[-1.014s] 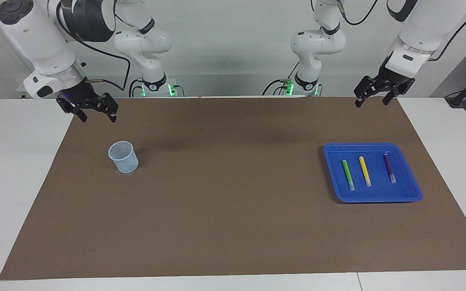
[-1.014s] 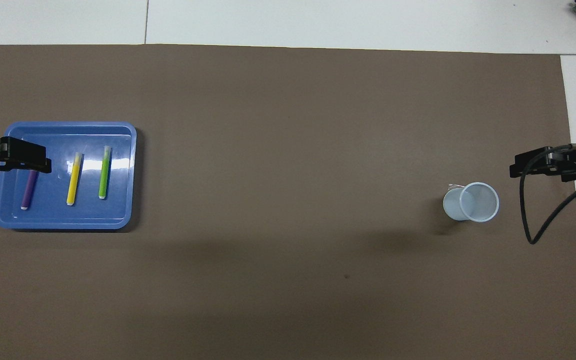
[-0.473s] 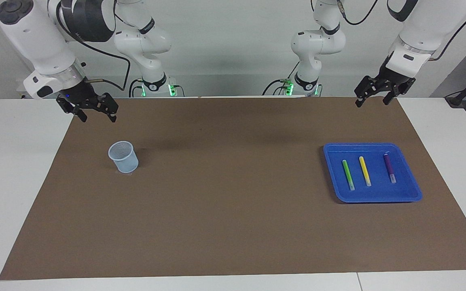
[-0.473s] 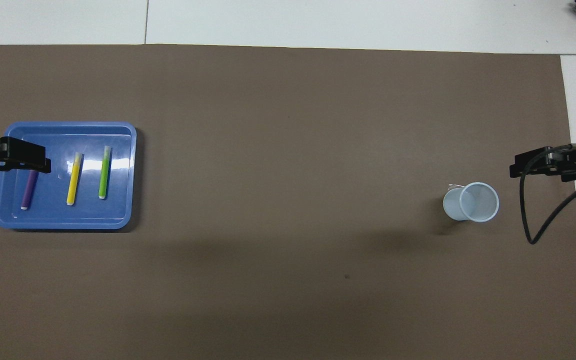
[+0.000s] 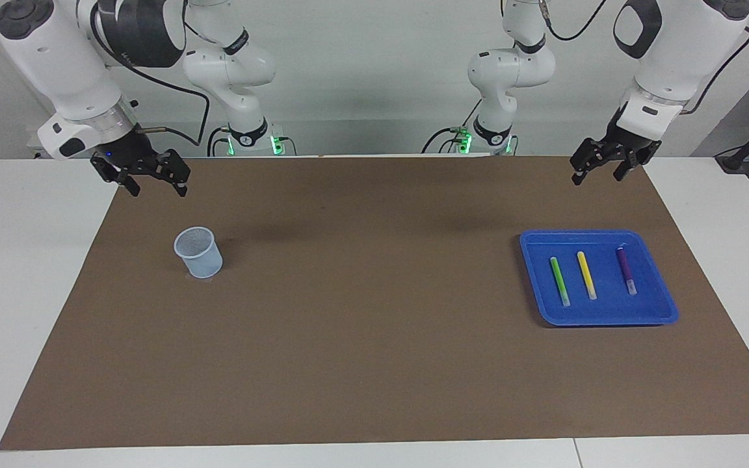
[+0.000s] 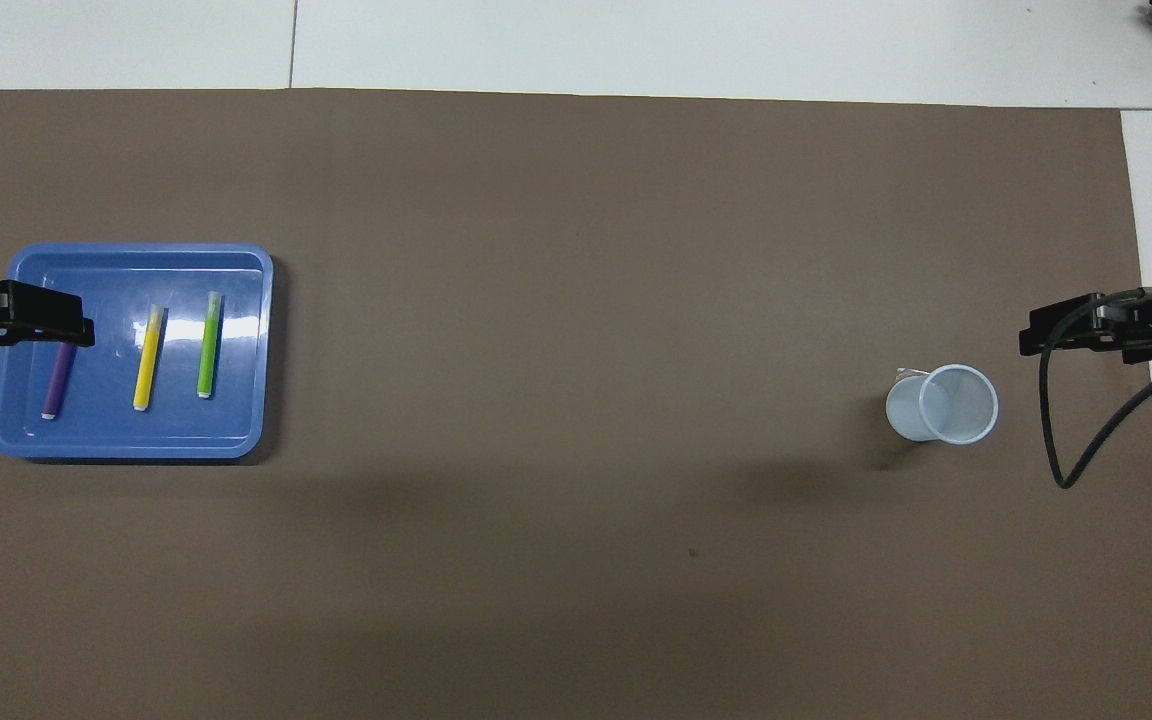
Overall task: Transfer and insert pens with both arms
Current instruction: 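Reach the left gripper down and grasp the green pen in the tray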
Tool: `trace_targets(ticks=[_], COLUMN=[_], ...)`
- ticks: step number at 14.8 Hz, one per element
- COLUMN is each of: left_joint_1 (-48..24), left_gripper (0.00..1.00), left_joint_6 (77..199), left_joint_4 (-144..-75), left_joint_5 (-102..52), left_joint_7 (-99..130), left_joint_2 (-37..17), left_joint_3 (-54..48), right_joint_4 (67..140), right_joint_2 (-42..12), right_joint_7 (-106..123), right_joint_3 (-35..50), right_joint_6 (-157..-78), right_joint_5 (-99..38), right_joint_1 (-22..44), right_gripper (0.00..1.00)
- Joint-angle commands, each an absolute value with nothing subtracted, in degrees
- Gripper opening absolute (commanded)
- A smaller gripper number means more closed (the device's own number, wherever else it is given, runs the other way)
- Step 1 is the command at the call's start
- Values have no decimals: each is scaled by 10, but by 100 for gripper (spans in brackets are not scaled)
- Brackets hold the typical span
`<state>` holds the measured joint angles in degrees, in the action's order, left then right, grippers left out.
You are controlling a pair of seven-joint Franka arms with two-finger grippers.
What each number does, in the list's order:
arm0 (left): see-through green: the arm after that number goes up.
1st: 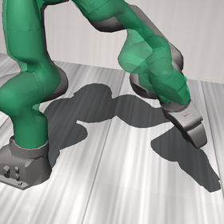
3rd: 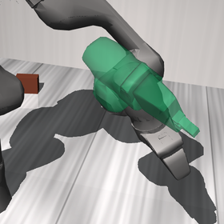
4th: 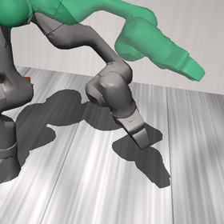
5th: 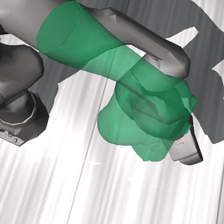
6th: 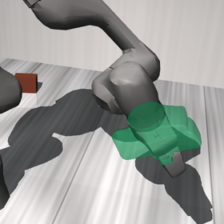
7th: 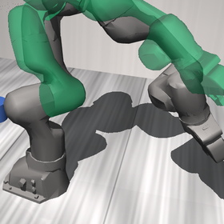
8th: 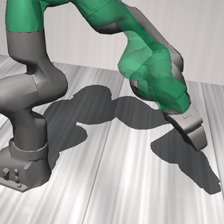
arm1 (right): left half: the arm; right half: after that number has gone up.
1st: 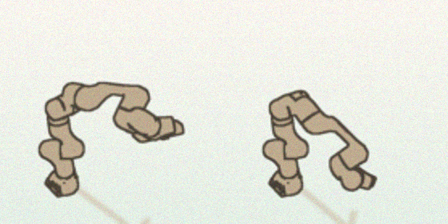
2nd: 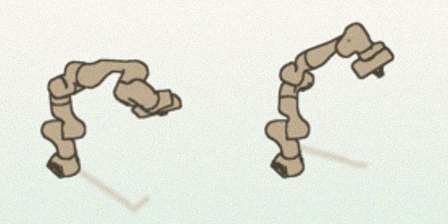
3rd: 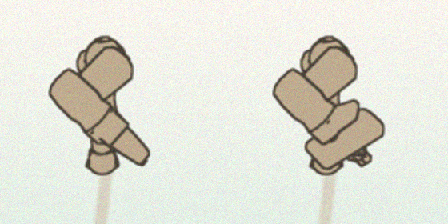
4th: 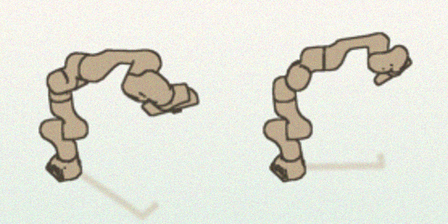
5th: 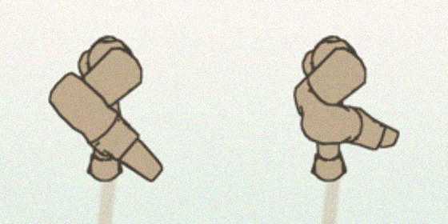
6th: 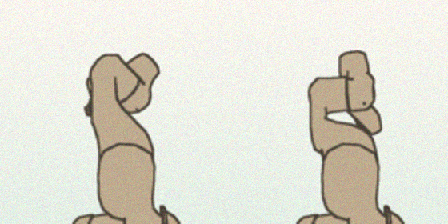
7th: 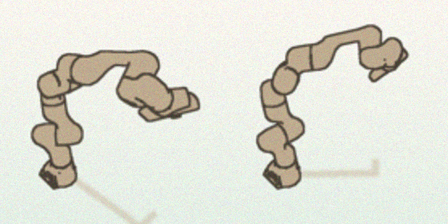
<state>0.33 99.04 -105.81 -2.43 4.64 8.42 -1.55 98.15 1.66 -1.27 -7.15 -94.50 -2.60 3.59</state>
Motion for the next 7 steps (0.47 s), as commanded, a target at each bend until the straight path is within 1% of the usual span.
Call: trace_targets(ticks=[1,3,7], left_joint_1=[7,7,7], left_gripper=[100,100,100], left_joint_6=[1034,1069,1113], left_joint_4=[-1116,-1145,-1176], left_joint_5=[-22,-22,-22], left_joint_7=[34,34,27], left_joint_2=[110,112,104], left_joint_3=[-15,-15,-15], right_joint_4=[991,991,991], right_joint_2=[28,28,28], right_joint_7=[-12,-12,-12], right_joint_3=[-71,-71,-71], right_joint_6=[-947,-947,-947], right_joint_5=[-25,-25,-25], right_joint_1=[37,37,37], right_gripper=[100,100,100])
